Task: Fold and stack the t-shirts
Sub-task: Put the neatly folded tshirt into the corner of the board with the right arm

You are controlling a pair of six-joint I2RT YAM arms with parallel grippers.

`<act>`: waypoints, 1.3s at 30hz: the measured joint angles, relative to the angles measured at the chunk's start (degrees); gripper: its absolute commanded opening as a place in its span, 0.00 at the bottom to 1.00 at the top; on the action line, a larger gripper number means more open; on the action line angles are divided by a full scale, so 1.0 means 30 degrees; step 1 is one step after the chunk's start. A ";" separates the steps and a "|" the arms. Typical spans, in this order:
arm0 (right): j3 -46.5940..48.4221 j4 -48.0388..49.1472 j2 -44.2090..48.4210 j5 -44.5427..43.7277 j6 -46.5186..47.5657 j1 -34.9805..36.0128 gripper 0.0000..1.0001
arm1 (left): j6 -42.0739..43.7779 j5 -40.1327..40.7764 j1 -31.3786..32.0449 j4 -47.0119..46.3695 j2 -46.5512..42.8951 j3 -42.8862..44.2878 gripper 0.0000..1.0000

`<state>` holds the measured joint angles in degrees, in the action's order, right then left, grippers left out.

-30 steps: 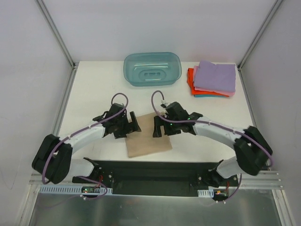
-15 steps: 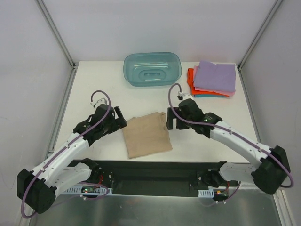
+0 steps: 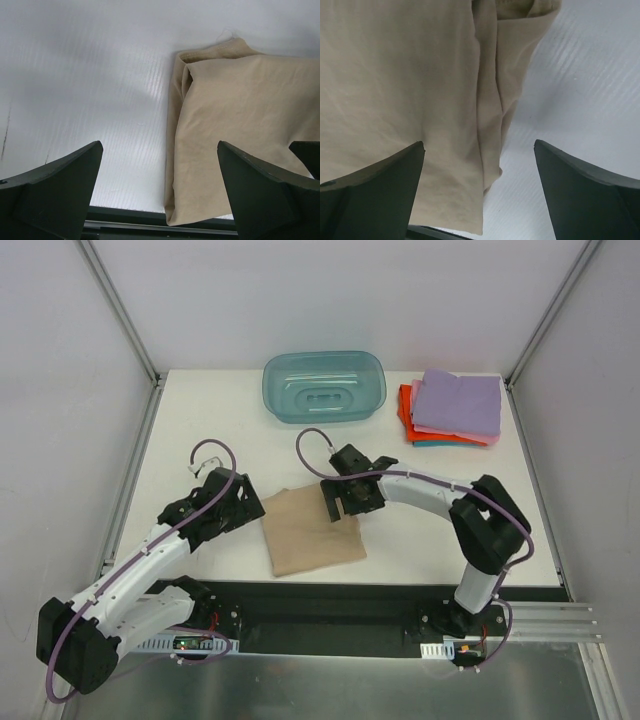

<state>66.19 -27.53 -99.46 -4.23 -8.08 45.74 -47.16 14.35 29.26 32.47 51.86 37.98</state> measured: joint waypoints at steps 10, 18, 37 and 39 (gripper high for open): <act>0.0189 0.0590 -0.1676 0.0954 -0.0794 -0.0058 0.35 | -0.0124 0.0117 0.0000 0.0007 0.0240 -0.0146 0.99; 0.0153 0.3045 -0.2055 0.2477 -0.1807 0.0080 0.01 | -0.0131 0.0372 0.0000 0.0007 0.0226 -0.0160 0.99; 0.5515 0.1071 -0.1333 -1.1591 0.5107 -0.2135 0.01 | 0.0015 0.1406 -0.0036 0.0291 0.0335 -0.0423 0.99; 0.6127 0.1005 -0.1537 -1.2116 0.5581 -0.2914 0.01 | 0.0058 0.1443 -0.0066 0.0299 0.0510 -0.0408 0.99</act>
<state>84.58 -24.51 -104.07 -40.58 8.67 36.99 -46.98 18.68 29.06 33.36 53.39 36.75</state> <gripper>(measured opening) 0.059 0.993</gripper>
